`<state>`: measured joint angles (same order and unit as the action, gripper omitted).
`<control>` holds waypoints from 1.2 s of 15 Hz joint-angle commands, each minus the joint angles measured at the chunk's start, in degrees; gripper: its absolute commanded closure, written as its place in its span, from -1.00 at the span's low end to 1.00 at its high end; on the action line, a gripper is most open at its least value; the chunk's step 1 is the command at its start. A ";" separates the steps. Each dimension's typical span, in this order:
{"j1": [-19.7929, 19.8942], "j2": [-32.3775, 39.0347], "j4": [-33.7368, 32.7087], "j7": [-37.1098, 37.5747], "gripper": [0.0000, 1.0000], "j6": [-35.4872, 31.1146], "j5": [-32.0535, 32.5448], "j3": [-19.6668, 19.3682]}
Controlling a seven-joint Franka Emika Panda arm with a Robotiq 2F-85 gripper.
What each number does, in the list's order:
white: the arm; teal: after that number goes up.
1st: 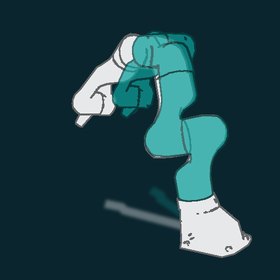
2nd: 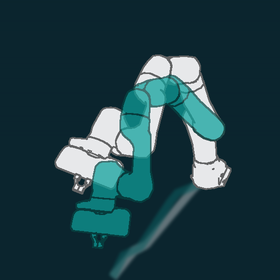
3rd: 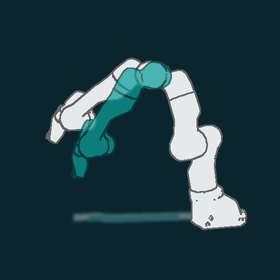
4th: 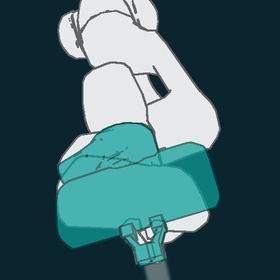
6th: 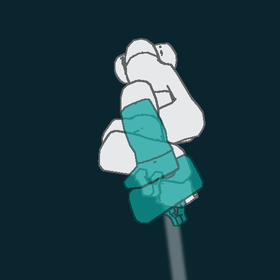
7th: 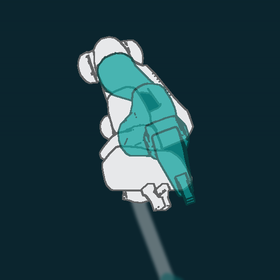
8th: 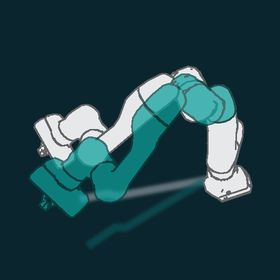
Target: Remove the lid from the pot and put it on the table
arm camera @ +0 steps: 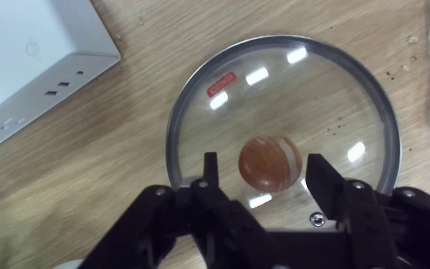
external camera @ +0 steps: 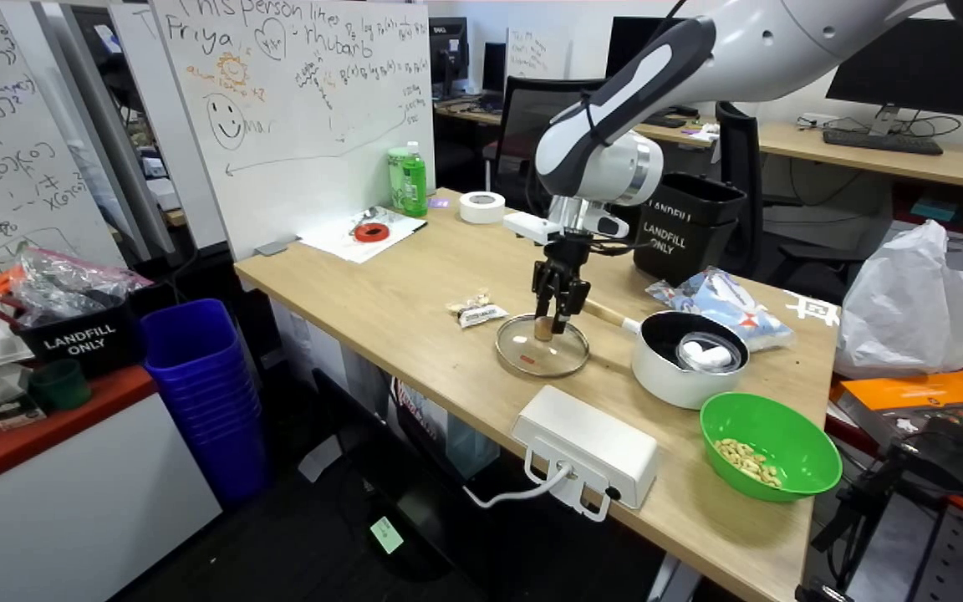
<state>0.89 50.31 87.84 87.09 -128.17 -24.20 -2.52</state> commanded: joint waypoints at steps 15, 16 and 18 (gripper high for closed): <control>4.48 -22.42 17.35 -20.34 -1.00 23.92 -3.41 1.23; 2.85 -19.18 13.32 -15.91 -1.00 23.10 -2.99 0.11; 3.16 -21.58 15.87 -18.47 -1.00 24.27 -3.00 -0.15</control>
<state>4.93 28.63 103.90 68.87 -104.18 -26.79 -1.65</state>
